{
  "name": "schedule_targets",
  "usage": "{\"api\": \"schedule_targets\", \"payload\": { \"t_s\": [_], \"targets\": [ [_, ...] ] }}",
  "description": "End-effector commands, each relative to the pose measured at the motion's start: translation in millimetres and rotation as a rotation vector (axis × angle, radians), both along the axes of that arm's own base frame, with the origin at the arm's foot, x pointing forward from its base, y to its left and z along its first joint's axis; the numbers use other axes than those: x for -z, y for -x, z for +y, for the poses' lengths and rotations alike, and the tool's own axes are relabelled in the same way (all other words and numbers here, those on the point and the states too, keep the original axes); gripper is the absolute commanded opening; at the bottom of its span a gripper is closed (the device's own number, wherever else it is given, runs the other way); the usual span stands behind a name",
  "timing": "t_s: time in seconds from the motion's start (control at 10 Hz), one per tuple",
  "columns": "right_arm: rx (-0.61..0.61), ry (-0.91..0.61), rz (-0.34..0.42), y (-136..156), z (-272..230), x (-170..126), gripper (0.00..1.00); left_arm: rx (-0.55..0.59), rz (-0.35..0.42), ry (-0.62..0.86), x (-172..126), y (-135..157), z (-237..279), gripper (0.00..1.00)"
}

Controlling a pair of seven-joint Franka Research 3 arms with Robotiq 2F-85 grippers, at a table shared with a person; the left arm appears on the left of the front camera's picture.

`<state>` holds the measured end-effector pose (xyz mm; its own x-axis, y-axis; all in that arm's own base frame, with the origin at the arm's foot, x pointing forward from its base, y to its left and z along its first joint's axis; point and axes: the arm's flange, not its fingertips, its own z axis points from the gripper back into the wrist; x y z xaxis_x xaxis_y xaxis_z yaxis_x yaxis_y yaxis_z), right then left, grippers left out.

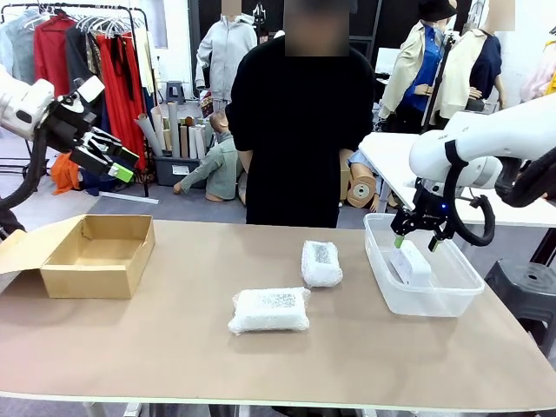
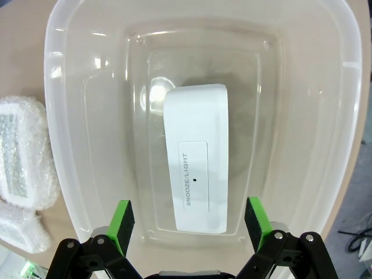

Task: Separate and place wrapped and unwrapped clocks.
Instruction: Pick up the Digital clock indicated by the person.

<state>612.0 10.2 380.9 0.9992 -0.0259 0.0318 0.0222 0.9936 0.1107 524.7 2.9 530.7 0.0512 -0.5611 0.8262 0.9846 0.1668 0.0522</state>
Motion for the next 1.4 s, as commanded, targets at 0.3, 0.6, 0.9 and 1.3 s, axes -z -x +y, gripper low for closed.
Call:
{"api": "schedule_targets", "payload": {
  "t_s": [0.3, 0.6, 0.9, 1.3],
  "targets": [
    [-0.088, -0.006, 0.011, 10, 11, -14, 1.0, 0.0, 0.0, 0.001, -1, 1, -1, 1.0],
    [-0.29, 0.007, -0.031, 33, 39, -68, 1.0, 0.0, 0.0, 0.001, -1, 1, -1, 1.0],
    [-0.707, -0.015, -0.055, 55, 67, -114, 1.0, 0.0, 0.0, 0.001, -1, 1, -1, 1.0],
    [-1.234, -0.126, -0.275, 83, 84, -166, 1.0, 0.0, 0.0, 0.001, -1, 1, -1, 1.0]
  ]
}}
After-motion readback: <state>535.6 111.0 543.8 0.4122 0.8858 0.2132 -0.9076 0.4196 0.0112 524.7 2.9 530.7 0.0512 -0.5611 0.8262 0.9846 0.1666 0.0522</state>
